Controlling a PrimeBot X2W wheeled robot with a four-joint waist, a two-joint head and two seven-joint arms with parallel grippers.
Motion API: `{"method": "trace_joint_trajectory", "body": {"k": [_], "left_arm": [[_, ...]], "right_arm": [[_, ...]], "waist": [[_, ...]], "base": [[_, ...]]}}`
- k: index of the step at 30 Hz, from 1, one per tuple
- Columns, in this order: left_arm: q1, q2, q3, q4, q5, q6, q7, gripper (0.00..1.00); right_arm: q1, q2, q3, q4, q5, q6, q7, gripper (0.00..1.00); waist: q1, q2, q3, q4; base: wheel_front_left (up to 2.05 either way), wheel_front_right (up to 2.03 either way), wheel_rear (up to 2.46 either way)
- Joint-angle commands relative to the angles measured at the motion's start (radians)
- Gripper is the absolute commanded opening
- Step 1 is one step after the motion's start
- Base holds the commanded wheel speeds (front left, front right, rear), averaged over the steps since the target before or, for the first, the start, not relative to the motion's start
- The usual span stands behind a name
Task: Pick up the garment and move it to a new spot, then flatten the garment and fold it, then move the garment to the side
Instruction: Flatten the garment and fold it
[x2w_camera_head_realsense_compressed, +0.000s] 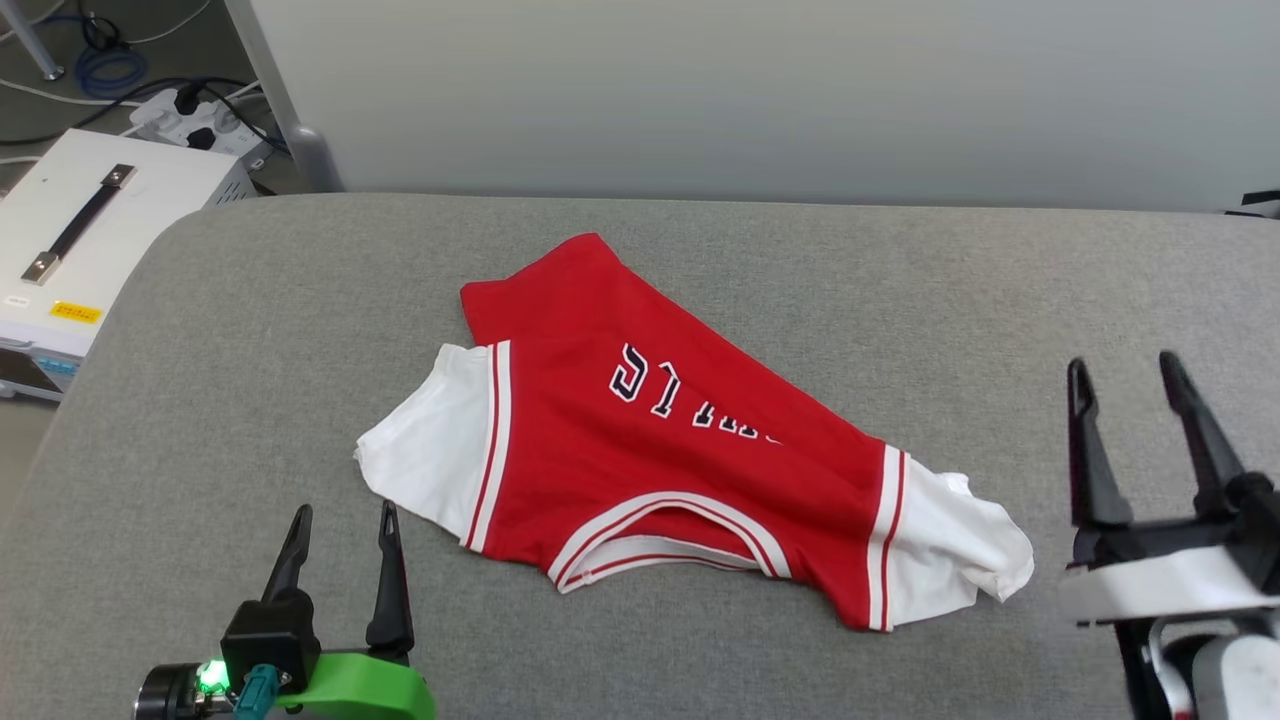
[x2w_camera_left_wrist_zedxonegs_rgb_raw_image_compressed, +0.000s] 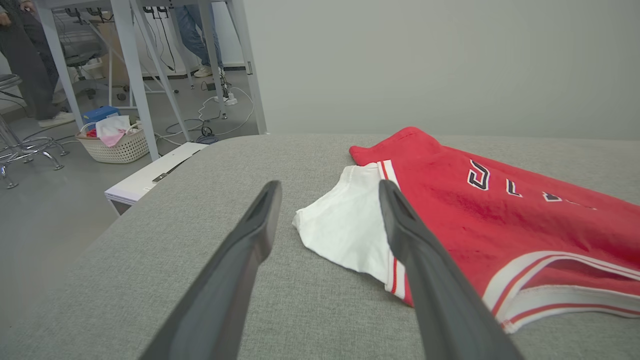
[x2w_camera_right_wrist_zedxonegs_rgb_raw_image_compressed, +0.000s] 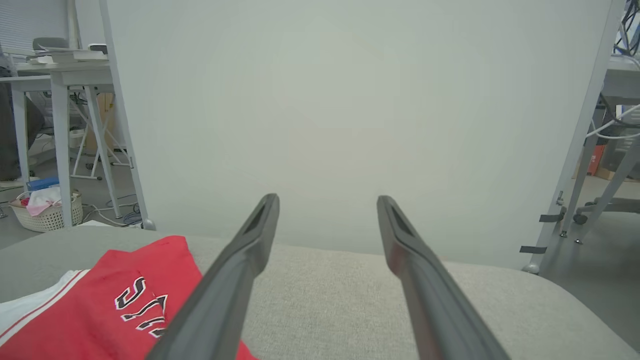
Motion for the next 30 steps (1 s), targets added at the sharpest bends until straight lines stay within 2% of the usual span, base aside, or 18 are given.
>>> {"method": "trace_joint_trajectory", "body": {"k": [1, 8, 12, 17, 22, 27, 30], "left_arm": [[-0.006, -0.006, -0.002, 0.0, 0.01, -0.007, -0.006, 1.0], [-0.014, -0.01, -0.005, -0.001, 0.013, -0.008, -0.006, 1.0], [-0.017, -0.011, -0.002, -0.003, 0.014, -0.008, -0.006, 1.0], [-0.026, -0.012, 0.001, -0.006, 0.017, -0.009, -0.006, 1.0], [-0.042, -0.013, -0.001, -0.007, 0.017, -0.011, -0.006, 1.0], [-0.057, -0.014, -0.003, -0.014, 0.015, -0.012, -0.006, 1.0], [-0.067, -0.015, -0.005, -0.017, 0.014, -0.012, -0.006, 1.0]], "right_arm": [[-0.045, -0.027, -0.001, -0.004, 0.004, -0.001, -0.005, 1.0], [-0.216, -0.207, 0.113, 0.094, 0.049, -0.001, -0.005, 1.0], [-0.318, -0.321, 0.259, 0.195, 0.125, -0.001, 0.058, 1.0], [-0.432, -0.456, 0.494, 0.237, 0.322, -0.001, 0.33, 1.0], [-0.501, -0.568, 0.668, 0.266, 0.521, -0.001, 0.606, 1.0], [-0.537, -0.619, 0.781, 0.297, 0.645, -0.001, 0.79, 1.0], [-0.551, -0.623, 0.825, 0.334, 0.674, -0.001, 0.827, 1.0]], "waist": [[0.0, 0.0, 0.004, 0.002], [0.0, 0.0, 0.017, 0.007], [0.0, 0.0, 0.027, 0.008], [0.0, 0.0, 0.046, 0.01], [0.0, 0.0, 0.065, 0.021], [0.0, 0.0, 0.091, 0.033], [0.0, 0.0, 0.11, 0.041]], "base": [[0.0, 0.0, 0.0], [0.0, 0.0, 0.0], [0.0, 0.0, 0.0], [0.0, 0.0, 0.0], [0.0, 0.0, 0.0], [0.0, 0.0, 0.0], [0.0, 0.0, 0.0]]}}
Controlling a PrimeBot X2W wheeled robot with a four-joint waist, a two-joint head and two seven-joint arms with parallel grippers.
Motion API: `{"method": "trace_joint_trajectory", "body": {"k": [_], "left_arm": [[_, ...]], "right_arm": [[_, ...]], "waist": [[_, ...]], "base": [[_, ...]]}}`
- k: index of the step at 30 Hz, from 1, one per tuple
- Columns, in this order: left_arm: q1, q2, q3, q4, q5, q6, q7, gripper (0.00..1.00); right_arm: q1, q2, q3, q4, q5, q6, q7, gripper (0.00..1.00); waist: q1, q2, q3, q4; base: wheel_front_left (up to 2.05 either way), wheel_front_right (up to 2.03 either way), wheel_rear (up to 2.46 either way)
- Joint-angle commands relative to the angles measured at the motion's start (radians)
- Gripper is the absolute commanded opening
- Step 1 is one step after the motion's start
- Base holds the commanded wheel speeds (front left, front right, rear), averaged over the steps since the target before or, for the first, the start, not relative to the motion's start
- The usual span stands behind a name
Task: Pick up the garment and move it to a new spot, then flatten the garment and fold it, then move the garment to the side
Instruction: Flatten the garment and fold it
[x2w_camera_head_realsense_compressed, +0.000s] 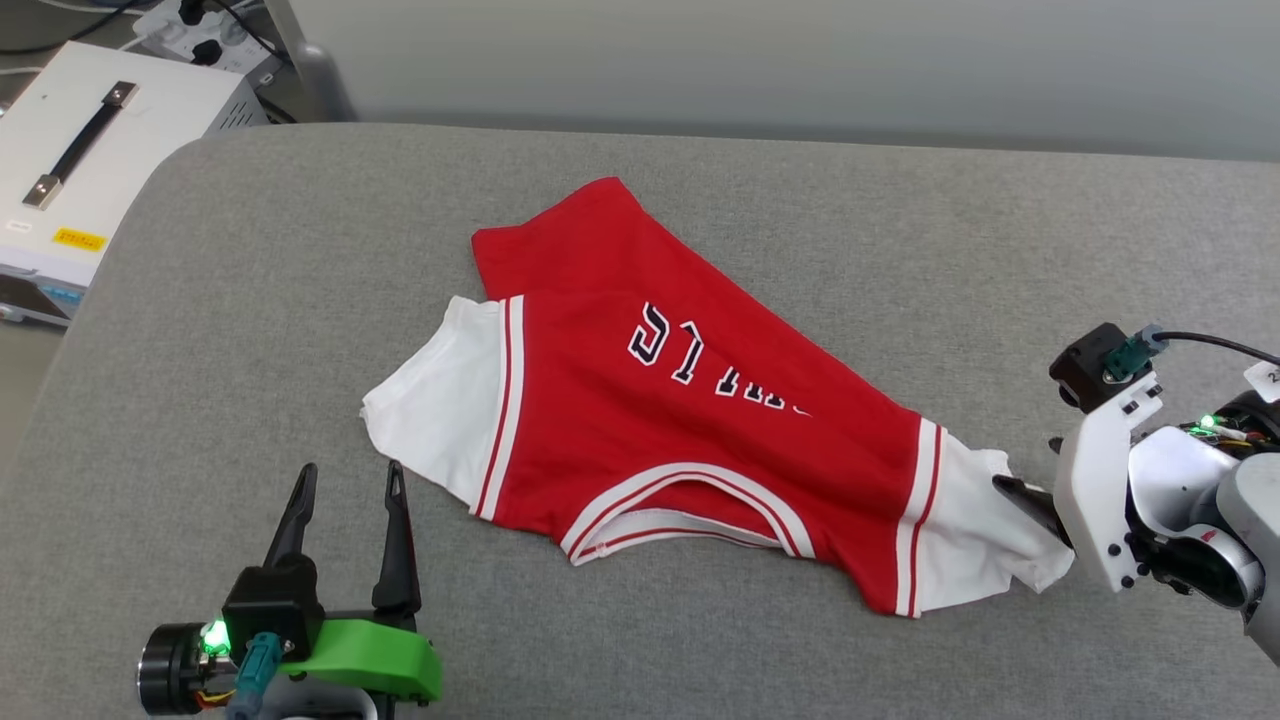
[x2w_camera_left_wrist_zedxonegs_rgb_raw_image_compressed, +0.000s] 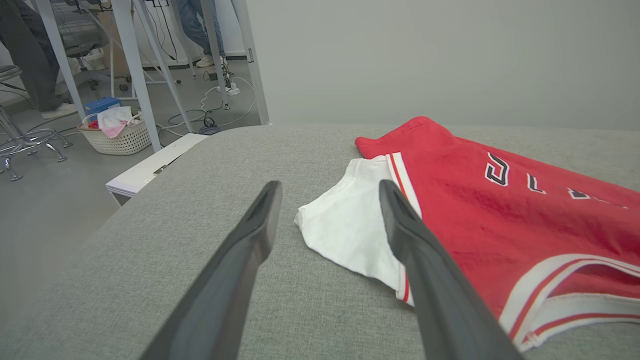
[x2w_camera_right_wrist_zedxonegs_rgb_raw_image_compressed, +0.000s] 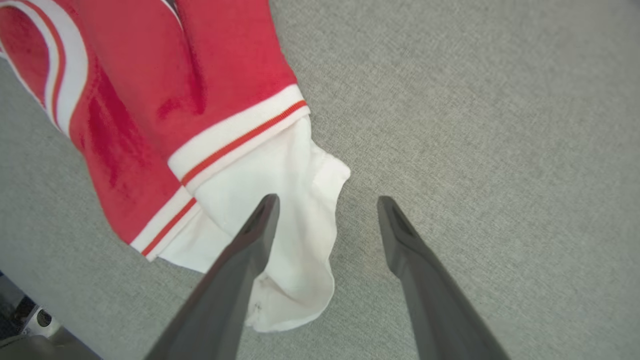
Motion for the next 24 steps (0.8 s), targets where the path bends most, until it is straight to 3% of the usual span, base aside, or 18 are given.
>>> {"method": "trace_joint_trajectory", "body": {"k": [1, 12, 13, 14, 24], "left_arm": [[-0.024, -0.006, -0.004, -0.005, 0.004, -0.004, -0.006, 1.0], [-0.056, -0.007, -0.017, -0.007, -0.008, 0.007, -0.006, 1.0], [-0.054, -0.007, -0.015, -0.007, -0.009, 0.009, -0.006, 1.0], [-0.052, -0.007, -0.013, -0.007, -0.009, 0.01, -0.006, 1.0], [-0.054, -0.007, -0.014, -0.009, -0.01, 0.008, -0.006, 1.0]], "right_arm": [[-0.019, 0.006, 0.017, 0.022, 0.014, -0.001, 0.003, 1.0], [-0.01, 0.081, 0.184, 0.247, 0.061, -0.001, -0.076, 1.0], [-0.011, 0.083, 0.186, 0.254, 0.072, -0.001, -0.097, 0.18], [-0.015, 0.082, 0.187, 0.257, 0.08, -0.001, -0.115, 0.0], [-0.076, -0.04, 0.093, 0.322, 0.146, -0.001, -0.248, 0.0]], "waist": [[0.0, -0.0001, 0.022, 0.012], [0.0, -0.0001, 0.077, 0.036], [0.0, -0.0001, 0.075, 0.033], [0.0, -0.0001, 0.073, 0.03], [0.0, -0.0001, 0.062, 0.009]], "base": [[0.0, 0.0, 0.0], [0.0, 0.0, 0.0], [0.0, 0.0, 0.0], [0.0, 0.0, 0.0], [0.0, 0.0, 0.0]]}}
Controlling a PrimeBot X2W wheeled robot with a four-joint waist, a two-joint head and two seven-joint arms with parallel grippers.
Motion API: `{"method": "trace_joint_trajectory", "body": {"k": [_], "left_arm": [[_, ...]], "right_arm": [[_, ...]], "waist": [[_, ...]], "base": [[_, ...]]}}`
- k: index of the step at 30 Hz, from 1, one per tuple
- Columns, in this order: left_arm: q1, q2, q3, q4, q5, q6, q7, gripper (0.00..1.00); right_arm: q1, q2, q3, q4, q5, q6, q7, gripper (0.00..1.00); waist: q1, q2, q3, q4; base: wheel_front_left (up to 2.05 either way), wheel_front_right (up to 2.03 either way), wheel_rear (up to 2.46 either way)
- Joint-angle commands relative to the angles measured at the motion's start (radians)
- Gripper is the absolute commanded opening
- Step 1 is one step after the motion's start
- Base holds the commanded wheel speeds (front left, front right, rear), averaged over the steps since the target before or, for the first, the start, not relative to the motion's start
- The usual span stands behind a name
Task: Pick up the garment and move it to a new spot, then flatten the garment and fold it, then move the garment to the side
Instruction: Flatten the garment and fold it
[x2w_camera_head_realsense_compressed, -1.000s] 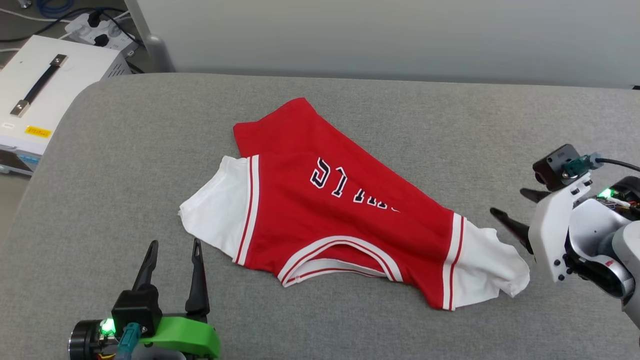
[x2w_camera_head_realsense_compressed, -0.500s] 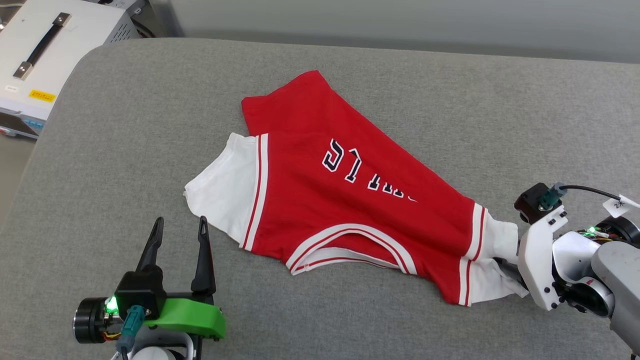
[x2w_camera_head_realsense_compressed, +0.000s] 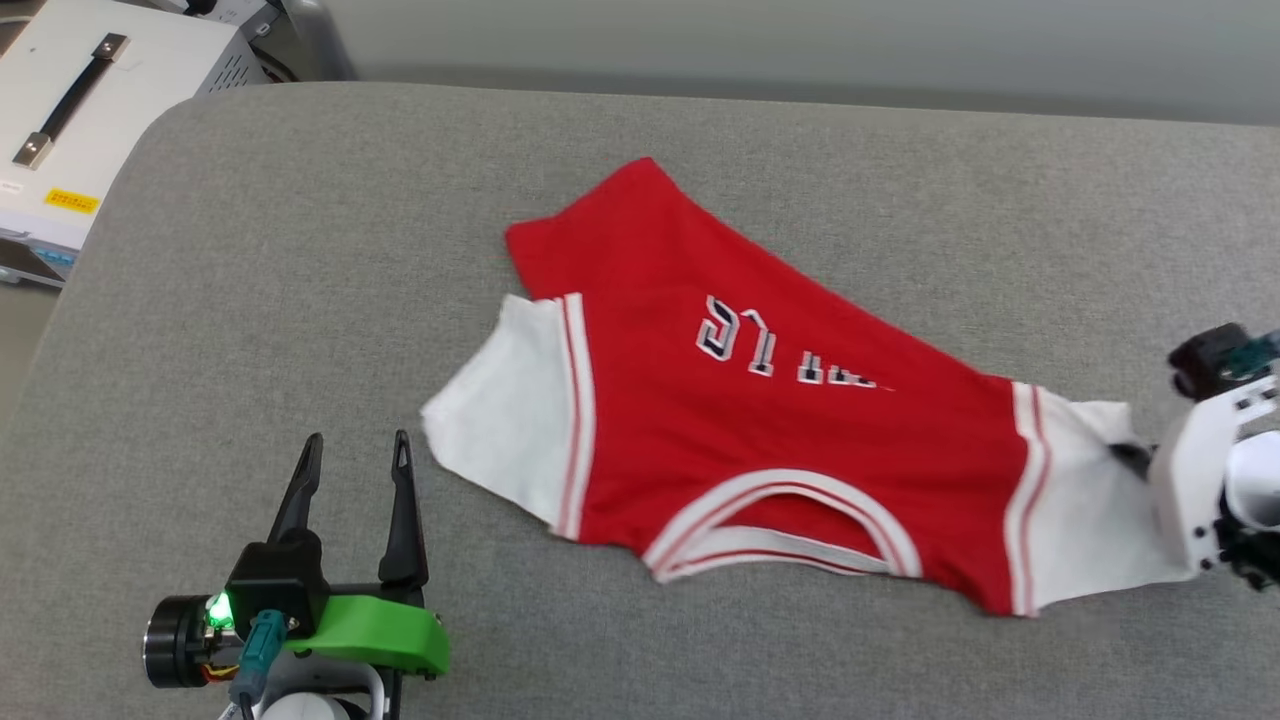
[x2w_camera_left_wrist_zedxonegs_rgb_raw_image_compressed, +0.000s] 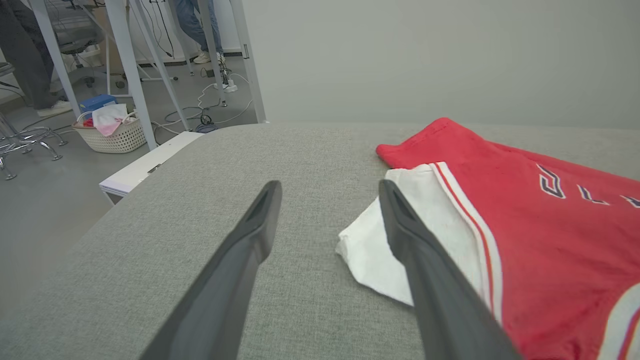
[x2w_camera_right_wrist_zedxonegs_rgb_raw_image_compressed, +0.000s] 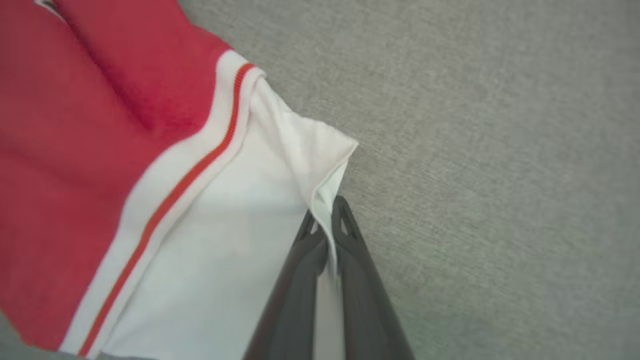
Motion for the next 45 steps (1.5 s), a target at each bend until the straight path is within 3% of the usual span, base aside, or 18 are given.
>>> {"method": "trace_joint_trajectory", "body": {"k": [1, 6, 10, 11, 12, 17, 22, 24, 29, 33, 37, 40, 45], "left_arm": [[-0.014, -0.005, 0.002, -0.004, -0.006, -0.001, -0.006, 1.0], [-0.024, -0.005, 0.003, -0.008, -0.01, 0.0, -0.006, 1.0], [-0.029, -0.005, 0.004, -0.005, -0.013, 0.001, -0.006, 1.0], [-0.034, -0.005, 0.003, -0.001, -0.014, 0.002, -0.006, 1.0], [-0.034, -0.005, 0.004, -0.001, -0.014, 0.002, -0.006, 1.0], [-0.034, -0.005, 0.015, -0.001, -0.002, -0.005, -0.006, 1.0], [-0.046, 0.005, 0.042, -0.022, 0.003, -0.022, -0.006, 1.0], [-0.06, 0.013, 0.055, -0.029, -0.001, -0.034, -0.006, 1.0], [-0.122, 0.048, 0.071, -0.038, -0.007, -0.073, -0.006, 1.0], [-0.192, 0.087, 0.054, -0.016, -0.02, -0.103, -0.006, 1.0], [-0.275, 0.146, -0.004, 0.046, -0.052, -0.121, -0.004, 1.0], [-0.352, 0.213, -0.101, 0.092, -0.127, -0.125, 0.075, 1.0], [-0.453, 0.328, -0.306, 0.085, -0.355, -0.126, 0.366, 1.0]], "right_arm": [[-0.02, -0.029, -0.019, 0.027, 0.007, -0.002, -0.008, 0.0], [-0.031, -0.073, -0.074, 0.105, 0.027, -0.002, -0.028, 0.0], [-0.04, -0.067, -0.093, 0.175, 0.009, -0.002, -0.053, 0.0], [-0.035, -0.038, -0.101, 0.215, 0.011, -0.002, -0.08, 0.16], [-0.035, -0.029, -0.106, 0.223, 0.008, -0.002, -0.1, 1.0], [-0.048, -0.004, -0.135, 0.233, -0.066, -0.002, -0.291, 1.0], [-0.04, 0.034, -0.24, 0.225, -0.145, -0.002, -0.525, 1.0], [-0.027, 0.06, -0.298, 0.208, -0.187, -0.002, -0.566, 1.0], [0.063, 0.149, -0.534, 0.046, -0.35, -0.002, -0.585, 1.0], [0.236, 0.285, -0.746, -0.161, -0.516, -0.002, -0.585, 1.0], [0.389, 0.41, -0.846, -0.325, -0.639, -0.002, -0.585, 1.0], [0.461, 0.466, -0.868, -0.393, -0.684, -0.002, -0.586, 1.0], [0.52, 0.507, -0.882, -0.448, -0.725, -0.002, -0.56, 1.0]], "waist": [[0.0, 0.0, 0.006, 0.003], [0.0, 0.0, 0.024, 0.012], [0.0, 0.0, 0.037, 0.017], [0.0, 0.0, 0.038, 0.018], [0.0, 0.0, 0.035, 0.017], [0.0, 0.0, 0.006, 0.003], [0.0, 0.0, -0.028, -0.02], [0.0, 0.0, -0.04, -0.029], [0.0, 0.0, -0.053, -0.045], [0.0, 0.0, -0.061, -0.051], [0.0, 0.0, -0.064, -0.057], [0.0, 0.0, -0.063, -0.065], [0.0, 0.0, -0.061, -0.077]], "base": [[0.0, 0.0, 0.0], [0.0, 0.0, 0.0], [0.0, 0.0, 0.0], [0.0, 0.0, 0.0], [0.0, 0.0, 0.0], [0.0, 0.0, 0.0], [0.0, 0.0, 0.0], [0.0, 0.0, 0.0], [0.0, 0.0, 0.0], [0.0, 0.0, 0.0], [0.0, 0.0, 0.0], [0.0, 0.0, 0.0], [0.0, 0.0, 0.0]]}}
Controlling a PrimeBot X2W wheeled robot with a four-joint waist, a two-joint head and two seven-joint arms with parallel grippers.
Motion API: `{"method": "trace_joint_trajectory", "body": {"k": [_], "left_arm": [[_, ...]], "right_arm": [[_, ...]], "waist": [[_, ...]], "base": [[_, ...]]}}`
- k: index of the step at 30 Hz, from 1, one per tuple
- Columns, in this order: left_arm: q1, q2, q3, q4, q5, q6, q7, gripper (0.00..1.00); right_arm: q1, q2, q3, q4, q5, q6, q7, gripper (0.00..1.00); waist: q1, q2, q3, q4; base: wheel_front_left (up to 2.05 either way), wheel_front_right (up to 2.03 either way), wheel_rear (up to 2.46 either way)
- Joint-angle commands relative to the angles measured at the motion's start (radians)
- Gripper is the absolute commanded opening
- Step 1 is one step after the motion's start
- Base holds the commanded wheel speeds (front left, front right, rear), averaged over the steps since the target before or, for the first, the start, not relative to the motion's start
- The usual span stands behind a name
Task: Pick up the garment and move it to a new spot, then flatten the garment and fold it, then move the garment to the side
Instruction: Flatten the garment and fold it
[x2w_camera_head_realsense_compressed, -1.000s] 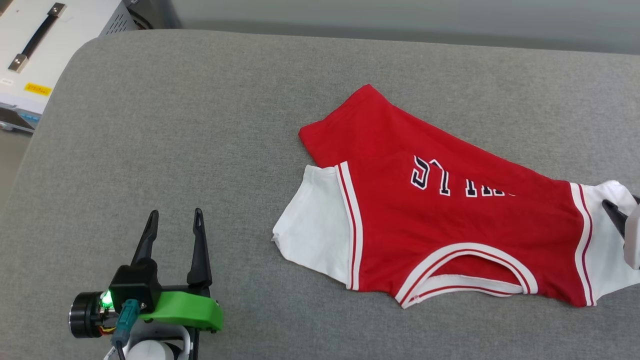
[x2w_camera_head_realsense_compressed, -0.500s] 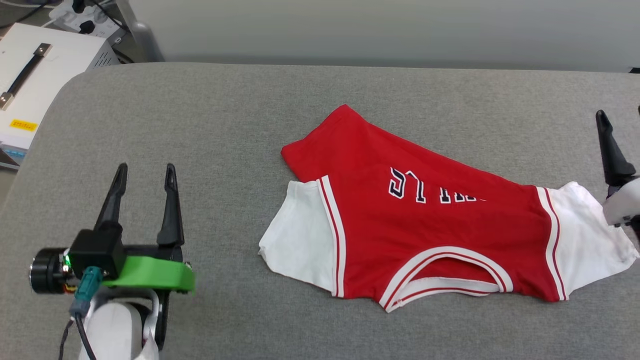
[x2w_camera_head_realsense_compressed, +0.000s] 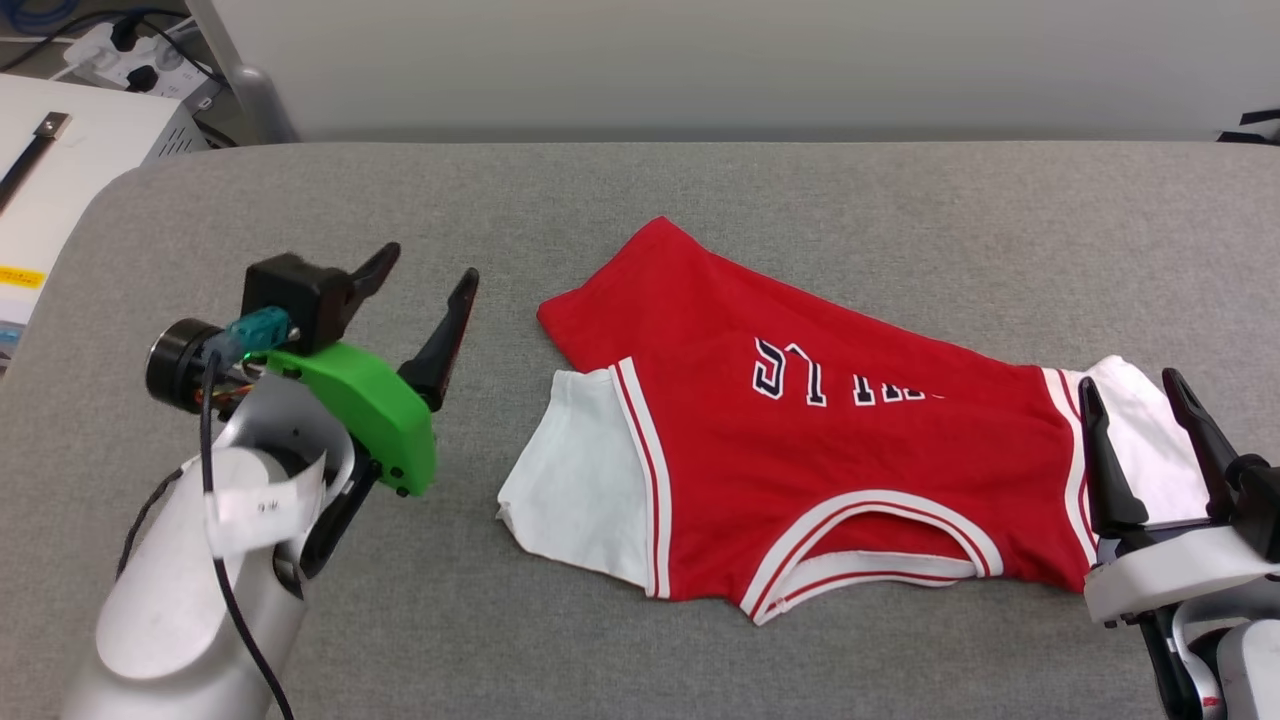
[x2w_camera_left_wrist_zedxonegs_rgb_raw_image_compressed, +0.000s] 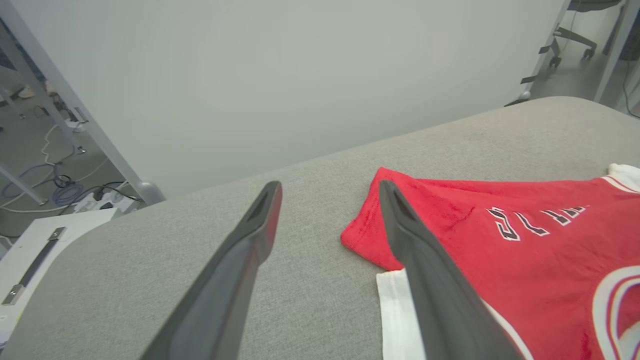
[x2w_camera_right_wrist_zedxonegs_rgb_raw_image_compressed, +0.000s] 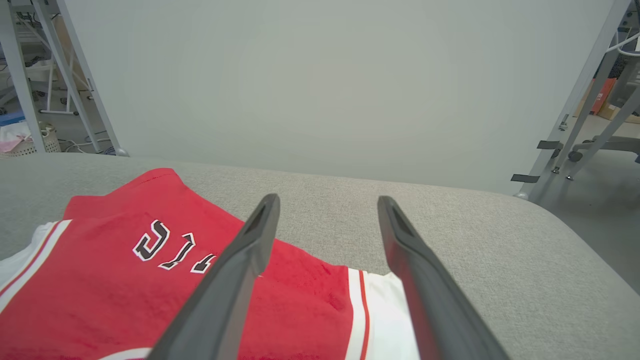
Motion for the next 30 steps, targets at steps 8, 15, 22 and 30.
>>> {"method": "trace_joint_trajectory", "body": {"k": [8, 15, 22, 30], "left_arm": [[-0.15, 0.155, -0.284, -0.031, -0.31, -0.003, 0.448, 1.0], [-0.209, 0.202, -0.456, 0.061, -0.428, -0.003, 0.592, 1.0], [-0.248, 0.182, -0.578, 0.216, -0.469, -0.003, 0.599, 1.0], [-0.272, 0.158, -0.713, 0.347, -0.505, -0.003, 0.584, 1.0]], "right_arm": [[0.025, 0.027, -0.009, -0.04, -0.036, -0.001, 0.037, 1.0], [0.004, 0.036, 0.015, -0.03, -0.042, -0.001, 0.04, 1.0], [-0.023, 0.034, 0.031, -0.006, -0.042, -0.001, 0.032, 1.0], [-0.049, 0.033, 0.057, 0.034, -0.036, -0.001, 0.015, 1.0]], "waist": [[0.0, 0.0, 0.018, -0.019], [0.0, 0.0, 0.042, -0.05], [0.0, 0.0, 0.077, -0.075], [0.0, 0.0, 0.102, -0.099]], "base": [[0.0, 0.0, 0.0], [0.0, 0.0, 0.0], [0.0, 0.0, 0.0], [0.0, 0.0, 0.0]]}}
